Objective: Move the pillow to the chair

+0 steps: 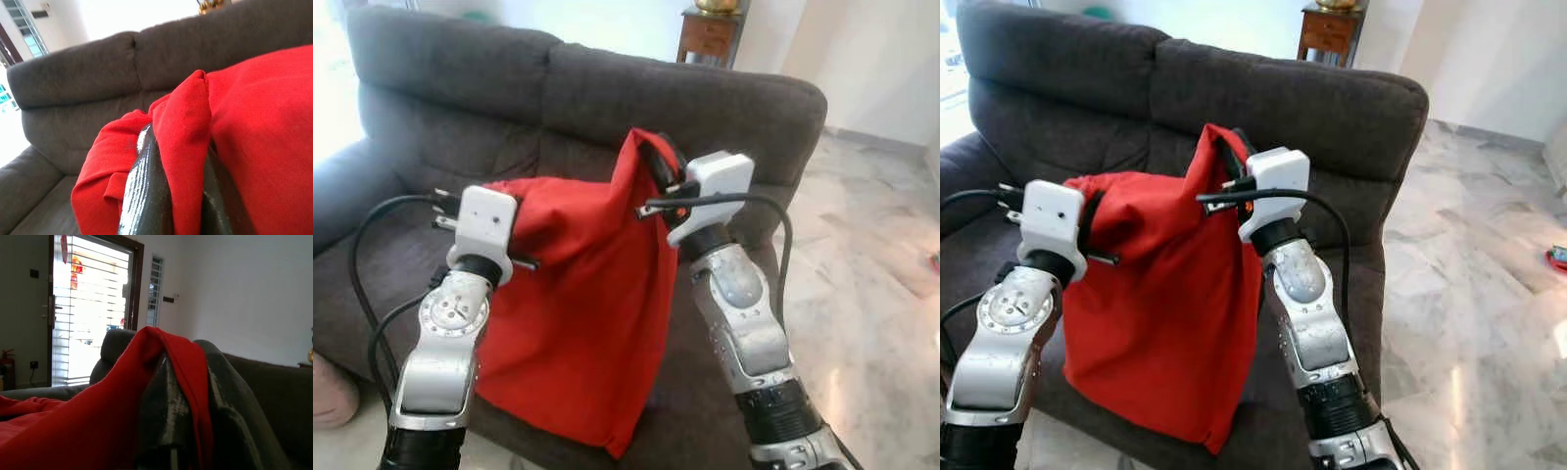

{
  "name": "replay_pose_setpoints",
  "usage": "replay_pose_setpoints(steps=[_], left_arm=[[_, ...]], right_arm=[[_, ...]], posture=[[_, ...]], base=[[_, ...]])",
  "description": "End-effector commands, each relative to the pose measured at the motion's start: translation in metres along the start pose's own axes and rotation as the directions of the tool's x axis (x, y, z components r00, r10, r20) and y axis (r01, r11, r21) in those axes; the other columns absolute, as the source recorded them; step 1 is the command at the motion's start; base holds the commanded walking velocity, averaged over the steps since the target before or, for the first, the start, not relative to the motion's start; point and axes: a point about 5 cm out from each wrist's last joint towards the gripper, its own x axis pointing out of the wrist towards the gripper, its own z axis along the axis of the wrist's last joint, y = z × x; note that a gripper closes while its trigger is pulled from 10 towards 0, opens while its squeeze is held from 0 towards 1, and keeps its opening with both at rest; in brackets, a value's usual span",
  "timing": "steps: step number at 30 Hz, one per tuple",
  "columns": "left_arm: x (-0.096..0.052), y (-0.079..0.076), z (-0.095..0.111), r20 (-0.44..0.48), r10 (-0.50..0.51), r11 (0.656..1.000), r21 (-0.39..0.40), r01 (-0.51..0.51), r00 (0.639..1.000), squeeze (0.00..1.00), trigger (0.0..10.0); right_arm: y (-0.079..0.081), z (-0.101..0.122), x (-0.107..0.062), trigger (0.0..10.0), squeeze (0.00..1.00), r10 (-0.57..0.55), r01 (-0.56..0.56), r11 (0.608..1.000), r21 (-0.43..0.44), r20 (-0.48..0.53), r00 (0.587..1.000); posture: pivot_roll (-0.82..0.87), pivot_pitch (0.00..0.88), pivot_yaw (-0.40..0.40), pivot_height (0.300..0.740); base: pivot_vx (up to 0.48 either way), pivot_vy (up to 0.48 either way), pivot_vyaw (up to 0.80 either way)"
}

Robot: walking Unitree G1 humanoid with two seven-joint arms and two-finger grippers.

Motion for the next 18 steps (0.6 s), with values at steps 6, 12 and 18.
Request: replay_pose_setpoints(steps=[6,12,18], left_arm=[[-0.001,-0.003,-0.014,-0.110,-0.008,1.000,0.027,0.011,0.994,0.00,10.0],[-0.003,0.005,-0.020,-0.155,0.047,0.999,-0.010,-0.049,0.987,0.00,10.0],[-0.008,0.005,-0.027,-0.191,0.062,0.998,-0.012,-0.066,0.980,0.00,10.0]], right_arm=[[0.015,-0.007,-0.002,10.0,0.00,0.111,-0.113,0.993,-0.034,-0.055,0.992],[0.019,-0.020,-0.007,10.0,0.00,0.137,-0.145,0.988,-0.048,-0.136,0.981],[0.015,-0.038,-0.015,10.0,0.00,0.115,-0.135,0.988,-0.070,-0.235,0.965]], posture=[[0.10,0.000,-0.067,0.740],[0.10,0.000,-0.068,0.740],[0.10,0.000,-0.072,0.740]], base=[[0.000,0.000,0.00],[0.000,0.000,0.00],[0.000,0.000,0.00]])
